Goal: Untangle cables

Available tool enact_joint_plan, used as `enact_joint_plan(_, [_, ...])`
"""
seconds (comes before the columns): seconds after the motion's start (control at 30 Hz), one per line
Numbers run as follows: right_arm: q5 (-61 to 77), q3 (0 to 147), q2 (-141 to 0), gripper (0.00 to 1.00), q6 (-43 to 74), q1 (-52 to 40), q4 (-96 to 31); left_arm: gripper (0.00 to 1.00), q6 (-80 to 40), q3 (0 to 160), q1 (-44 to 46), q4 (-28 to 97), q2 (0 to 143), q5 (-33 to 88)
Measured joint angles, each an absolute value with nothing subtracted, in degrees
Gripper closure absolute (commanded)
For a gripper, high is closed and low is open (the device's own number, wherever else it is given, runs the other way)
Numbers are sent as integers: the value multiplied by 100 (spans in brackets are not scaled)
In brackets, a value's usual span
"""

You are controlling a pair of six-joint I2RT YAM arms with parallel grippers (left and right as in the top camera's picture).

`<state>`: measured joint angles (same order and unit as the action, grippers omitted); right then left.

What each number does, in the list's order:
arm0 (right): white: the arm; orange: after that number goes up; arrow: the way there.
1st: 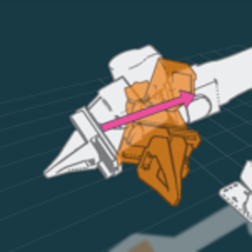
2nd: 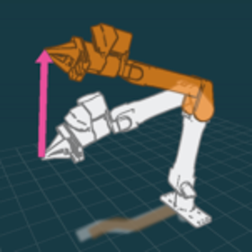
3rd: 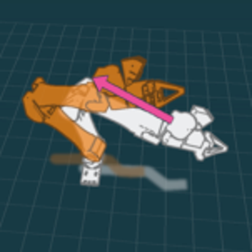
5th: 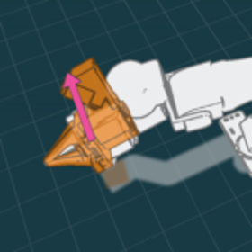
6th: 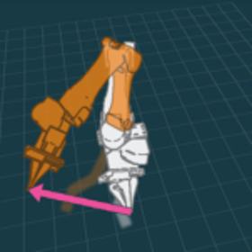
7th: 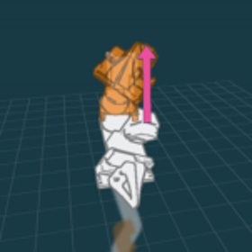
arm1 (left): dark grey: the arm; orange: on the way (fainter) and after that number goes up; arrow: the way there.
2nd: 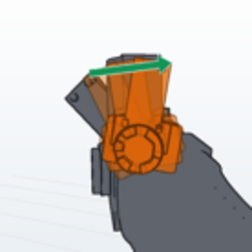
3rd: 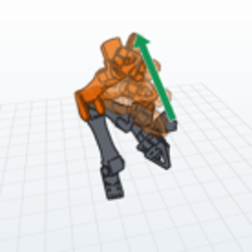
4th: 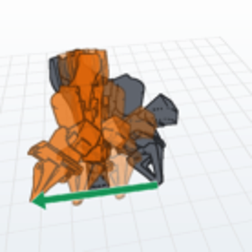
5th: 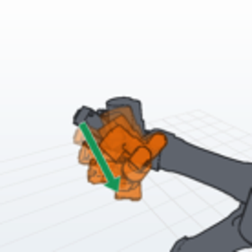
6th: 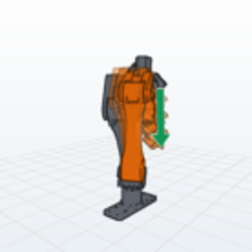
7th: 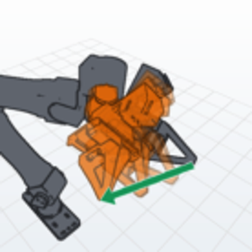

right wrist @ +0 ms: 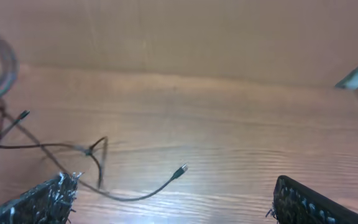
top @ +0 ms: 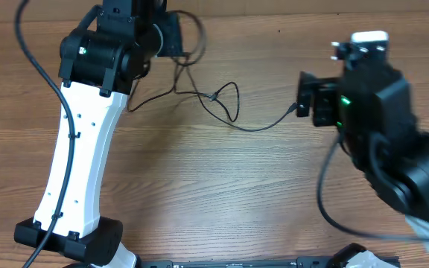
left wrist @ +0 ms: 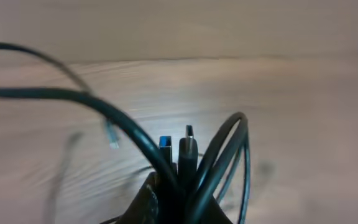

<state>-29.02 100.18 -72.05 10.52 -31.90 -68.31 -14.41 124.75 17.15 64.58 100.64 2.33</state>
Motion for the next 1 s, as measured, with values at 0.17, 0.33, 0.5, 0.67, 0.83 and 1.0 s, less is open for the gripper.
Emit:
enact_joint_plan(0.17, [-2508, 10005, -7419, 0, 1046, -3002, -6595, 96, -755, 12455, 1715, 6071, 10064, 2536])
enact_joint_plan(0.33, [-1494, 10005, -7378, 0, 1011, -2231, -6361, 96, -349, 12453, 1715, 5972, 10064, 4154])
enact_joint_plan(0.5, [95, 10005, -7378, 0, 707, -1391, -6202, 96, -156, 12449, 1715, 5970, 10064, 5266])
enact_joint_plan(0.67, [1682, 10005, -7378, 0, 235, -939, -6152, 96, -106, 12449, 1715, 5970, 10064, 5800])
enact_joint_plan(0.83, [2816, 10005, -7378, 0, -123, -934, -6136, 96, -99, 12449, 1715, 5970, 10064, 6106])
enact_joint_plan(1.0, [3465, 10005, -7378, 0, -235, -910, -6088, 96, -86, 12449, 1715, 5970, 10064, 6230])
